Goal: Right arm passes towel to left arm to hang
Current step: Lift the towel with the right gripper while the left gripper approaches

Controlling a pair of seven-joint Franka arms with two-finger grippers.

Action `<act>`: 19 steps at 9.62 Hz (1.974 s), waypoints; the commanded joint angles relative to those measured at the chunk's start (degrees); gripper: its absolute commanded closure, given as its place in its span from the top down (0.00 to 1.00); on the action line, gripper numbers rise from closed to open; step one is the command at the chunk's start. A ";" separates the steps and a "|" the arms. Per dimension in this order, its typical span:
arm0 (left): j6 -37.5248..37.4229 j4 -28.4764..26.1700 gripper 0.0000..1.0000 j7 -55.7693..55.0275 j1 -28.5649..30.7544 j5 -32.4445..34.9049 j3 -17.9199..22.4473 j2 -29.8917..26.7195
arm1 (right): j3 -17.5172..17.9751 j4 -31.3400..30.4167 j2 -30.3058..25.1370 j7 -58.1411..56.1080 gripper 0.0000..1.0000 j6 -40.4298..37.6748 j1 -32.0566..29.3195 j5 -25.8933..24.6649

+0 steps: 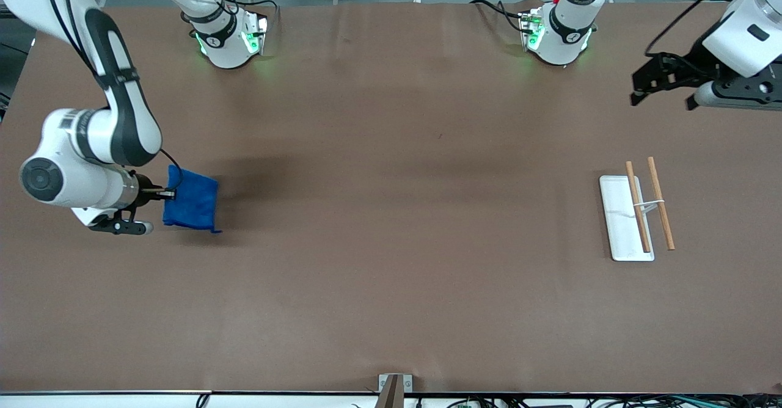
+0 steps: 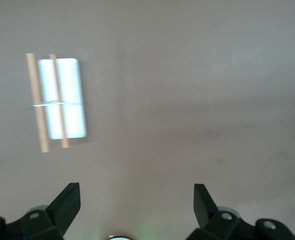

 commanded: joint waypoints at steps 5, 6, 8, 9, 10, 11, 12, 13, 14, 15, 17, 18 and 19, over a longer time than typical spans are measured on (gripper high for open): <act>11.58 -6.19 1.00 22.38 1.10 -26.17 -1.52 15.41 | 11.00 8.16 1.01 3.36 0.00 0.18 2.50 35.58; 11.76 -6.37 0.99 27.75 1.54 -29.44 -1.52 18.75 | 13.28 7.46 1.01 3.36 0.00 4.65 3.72 42.26; 11.59 -7.59 0.91 31.22 3.66 -38.13 -1.52 21.93 | 18.38 7.02 1.71 2.92 0.00 15.02 5.92 55.19; 11.50 -9.26 0.86 31.32 3.48 -44.53 -1.52 22.90 | 21.54 7.19 2.85 2.31 0.00 20.46 7.15 61.52; 11.24 -10.84 0.82 31.58 3.22 -49.73 -1.61 23.70 | 24.79 7.54 3.99 -0.04 0.00 25.65 8.47 67.41; 8.98 -11.12 0.76 32.45 3.13 -53.78 -1.70 25.36 | 27.60 7.80 5.57 -5.29 0.00 27.71 9.09 74.52; 6.69 -11.21 0.74 32.72 2.96 -58.17 -1.70 26.59 | 29.46 8.07 7.06 -12.04 0.00 27.64 9.44 83.90; 4.84 -11.30 0.73 32.72 2.96 -61.09 -1.70 27.65 | 29.83 8.07 7.68 -19.59 0.00 27.20 10.58 93.21; 2.30 -11.38 0.73 32.81 3.22 -63.64 -1.70 29.57 | 29.83 8.07 8.39 -25.67 0.00 26.68 12.07 100.79; -1.12 -11.38 0.73 32.81 3.57 -66.97 -1.61 31.77 | 29.83 8.16 9.44 -31.30 0.00 24.84 12.96 107.74; -5.18 -11.30 0.72 34.73 3.83 -70.42 -1.61 35.64 | 29.83 8.07 9.45 -39.85 0.00 18.01 13.93 117.18; -7.37 -11.38 0.71 37.44 3.83 -72.35 -1.61 38.09 | 29.83 8.07 9.54 -42.58 0.00 16.84 14.80 121.22; -10.01 -11.30 0.70 39.99 3.83 -74.02 -1.61 41.08 | 29.83 8.16 9.62 -44.52 0.00 16.74 15.24 123.61</act>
